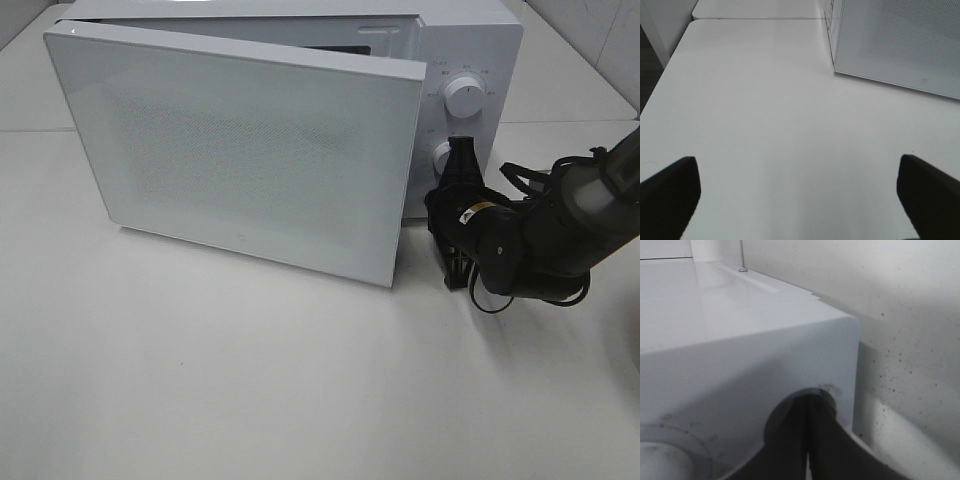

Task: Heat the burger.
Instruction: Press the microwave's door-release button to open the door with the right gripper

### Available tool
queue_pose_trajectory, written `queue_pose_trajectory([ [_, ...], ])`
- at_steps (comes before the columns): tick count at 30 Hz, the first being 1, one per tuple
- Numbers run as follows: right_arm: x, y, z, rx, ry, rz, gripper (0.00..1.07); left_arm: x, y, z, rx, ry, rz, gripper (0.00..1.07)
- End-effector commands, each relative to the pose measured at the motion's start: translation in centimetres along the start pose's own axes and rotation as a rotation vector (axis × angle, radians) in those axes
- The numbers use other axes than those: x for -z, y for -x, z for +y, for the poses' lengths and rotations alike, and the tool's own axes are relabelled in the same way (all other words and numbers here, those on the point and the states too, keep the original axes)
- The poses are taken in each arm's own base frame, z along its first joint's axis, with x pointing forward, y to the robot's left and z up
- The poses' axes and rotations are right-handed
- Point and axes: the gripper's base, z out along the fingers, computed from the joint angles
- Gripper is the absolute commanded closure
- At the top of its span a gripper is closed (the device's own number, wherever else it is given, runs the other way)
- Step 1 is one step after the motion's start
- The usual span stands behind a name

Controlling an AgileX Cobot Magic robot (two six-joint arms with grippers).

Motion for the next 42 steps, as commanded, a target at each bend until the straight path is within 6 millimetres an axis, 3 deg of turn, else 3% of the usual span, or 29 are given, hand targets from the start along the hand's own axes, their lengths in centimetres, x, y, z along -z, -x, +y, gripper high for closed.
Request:
queue_pose_trajectory([
  [1,-1.2,-0.1,7.3,0.007,0.477,-0.021,1.07,0.2,0.1,0.0,0.002,0.002,-0.031,0.06],
  [28,-1.5,-0.8,6.7,0.032,0.391,0.045,1.07,0.2,0.1,0.0,0.002,0.002,-0.031,0.06],
  [42,2.3,-0.1,3.8,0.075,0.113,0.088,1.07,0.2,0.1,0.0,0.002,0.002,-0.031,0.06],
])
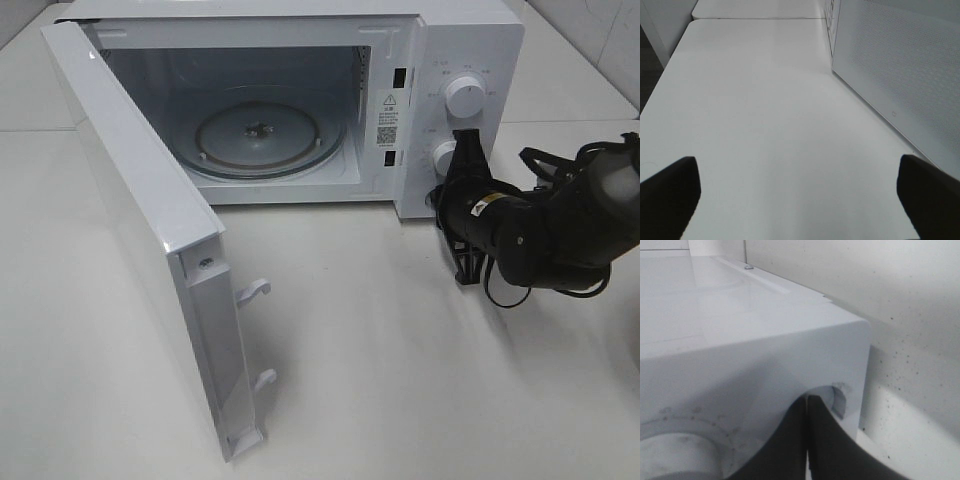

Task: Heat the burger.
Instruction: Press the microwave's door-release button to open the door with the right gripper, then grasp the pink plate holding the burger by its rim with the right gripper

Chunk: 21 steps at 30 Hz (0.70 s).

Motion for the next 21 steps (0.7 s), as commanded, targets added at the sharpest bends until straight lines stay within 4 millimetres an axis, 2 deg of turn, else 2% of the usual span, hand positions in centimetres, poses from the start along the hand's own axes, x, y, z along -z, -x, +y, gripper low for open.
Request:
queue_pose_trajectory([
  [1,1.2,-0.3,2.6,0.048,0.127,0.052,1.07,0.2,0.1,0.0,0.002,0.002,-0.031,0.06],
  [10,3.9,-0.4,2.0,0.083,0.041,0.134,1.07,0.2,0.1,0.0,0.002,0.002,-0.031,0.06],
  [13,5.5,-0.3,2.3,0.116,0.032,0.166,1.07,0.2,0.1,0.0,0.002,0.002,-0.031,0.06],
  [15,5.8,-0.3,2.4,0.128,0.030,0.171,1.07,0.2,0.1,0.0,0.002,0.002,-0.031,0.06],
  [17,7.3,0.0,2.8,0.194,0.015,0.174,1.07,0.2,0.1,0.0,0.002,0.002,-0.031,0.06],
  [21,8.3,0.2,3.2,0.257,-0.011,0.182,1.07,0.2,0.1,0.0,0.002,0.002,-0.031,0.06],
])
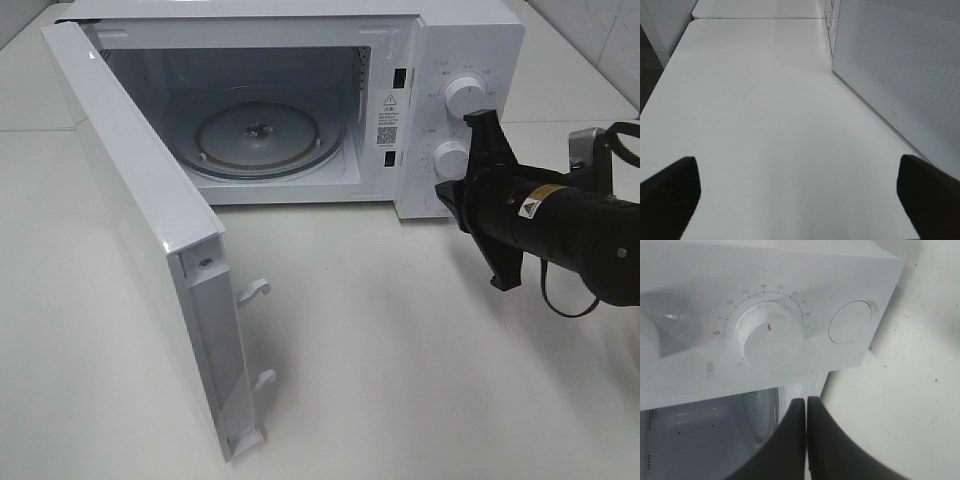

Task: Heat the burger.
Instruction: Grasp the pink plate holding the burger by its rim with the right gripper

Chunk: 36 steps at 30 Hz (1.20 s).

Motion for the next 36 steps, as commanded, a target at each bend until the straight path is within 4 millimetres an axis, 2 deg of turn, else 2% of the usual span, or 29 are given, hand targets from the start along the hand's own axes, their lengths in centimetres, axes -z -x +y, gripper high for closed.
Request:
queue_pose_trajectory([
  [1,1.4,0.0,0.9,0.131,-0.040,0.031,1.07,0.2,0.1,0.0,0.002,0.002,-0.031,0.06],
  [7,2.9,-0.1,2.0,0.316,-0.072,0.072,1.05,0.2,0.1,0.0,0.002,0.002,-0.031,0.06],
  [10,3.0,-0.1,2.1,0.341,-0.081,0.076,1.05,0.2,0.1,0.0,0.002,0.002,-0.031,0.06],
  [11,3.4,0.0,2.2,0.410,-0.100,0.088,1.05,0.2,0.1,0.0,0.002,0.002,-0.031,0.06],
  [15,4.2,-0.1,2.1,0.579,-0.170,0.134,1.04,0.2,0.1,0.0,0.002,0.002,-0.031,0.06],
  [29,6.3,-0.1,1.7,0.900,-0.304,0.273,1.00,0.2,0.1,0.0,0.002,0.002,-0.031,0.06],
  [32,7.1,-0.1,1.5,1.016,-0.353,0.343,0.99,0.2,0.1,0.0,0.002,0.002,-0.031,0.06],
  [36,7.6,-0.1,1.0,1.077,-0.407,0.409,0.98,0.2,0.1,0.0,0.002,0.002,-0.031,0.06],
])
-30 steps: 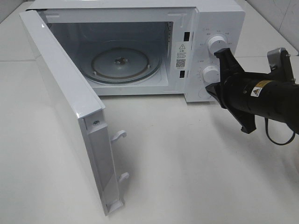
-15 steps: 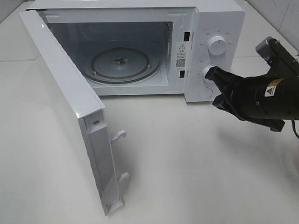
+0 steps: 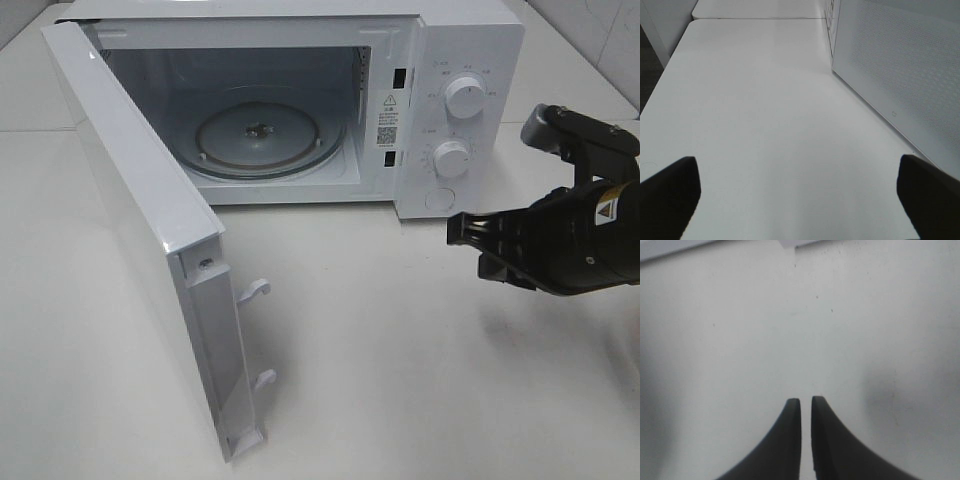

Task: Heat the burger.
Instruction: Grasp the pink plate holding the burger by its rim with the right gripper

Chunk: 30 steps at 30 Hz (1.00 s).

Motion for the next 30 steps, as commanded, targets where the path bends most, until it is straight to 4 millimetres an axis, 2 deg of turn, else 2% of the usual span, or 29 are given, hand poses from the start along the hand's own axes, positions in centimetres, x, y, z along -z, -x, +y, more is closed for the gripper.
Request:
queue_pose_trajectory([
  [1,0.5,-0.8,-0.4,0.127,-0.050,0.124,0.97,0.2,0.1,0.0,0.002,0.002,-0.031,0.06],
  [8,1.3,-0.5,-0.6,0.264,-0.137,0.276,0.91,0.2,0.1,0.0,0.002,0.002,-0.031,0.06],
  [11,1.8,0.1,-0.7,0.329,-0.191,0.326,0.85,0.2,0.1,0.0,0.002,0.002,-0.031,0.06],
  [12,2.2,0.4,-1.0,0.373,-0.235,0.361,0.79,0.2,0.1,0.0,0.002,0.002,-0.031,0.06],
  [13,2.2,0.4,-1.0,0.373,-0.235,0.361,0.79,0.2,0.1,0.0,0.002,0.002,-0.031,0.06],
  [14,2.4,0.6,-1.3,0.432,-0.282,0.386,0.75,0.2,0.1,0.0,0.002,0.002,-0.031,0.06],
  [15,2.5,0.6,-1.6,0.461,-0.303,0.397,0.65,0.2,0.1,0.0,0.002,0.002,-0.031,0.06],
  [16,2.5,0.6,-1.6,0.461,-0.303,0.397,0.65,0.2,0.1,0.0,0.002,0.002,-0.031,0.06],
  [17,2.7,0.7,-2.0,0.513,-0.350,0.416,0.59,0.2,0.1,0.0,0.002,0.002,-0.031,0.06],
  [18,2.8,0.7,-2.2,0.536,-0.371,0.424,0.47,0.2,0.1,0.0,0.002,0.002,-0.031,0.06],
  [19,2.8,0.7,-2.2,0.536,-0.371,0.424,0.47,0.2,0.1,0.0,0.002,0.002,-0.031,0.06],
  [20,2.9,0.8,-2.5,0.567,-0.399,0.433,0.33,0.2,0.1,0.0,0.002,0.002,-0.031,0.06],
  [21,3.0,0.8,-2.6,0.571,-0.407,0.434,0.27,0.2,0.1,0.0,0.002,0.002,-0.031,0.06],
  [22,3.0,0.8,-2.6,0.571,-0.407,0.434,0.27,0.2,0.1,0.0,0.002,0.002,-0.031,0.06],
  [23,3.0,0.9,-2.6,0.582,-0.416,0.431,0.19,0.2,0.1,0.0,0.002,0.002,-0.031,0.06],
  [24,3.0,0.9,-2.7,0.586,-0.419,0.429,0.16,0.2,0.1,0.0,0.002,0.002,-0.031,0.06],
  [28,3.0,1.1,-2.9,0.592,-0.427,0.423,0.14,0.2,0.1,0.0,0.002,0.002,-0.031,0.06],
  [30,3.0,1.4,-3.7,0.540,-0.437,0.421,0.17,0.2,0.1,0.0,0.002,0.002,-0.031,0.06],
])
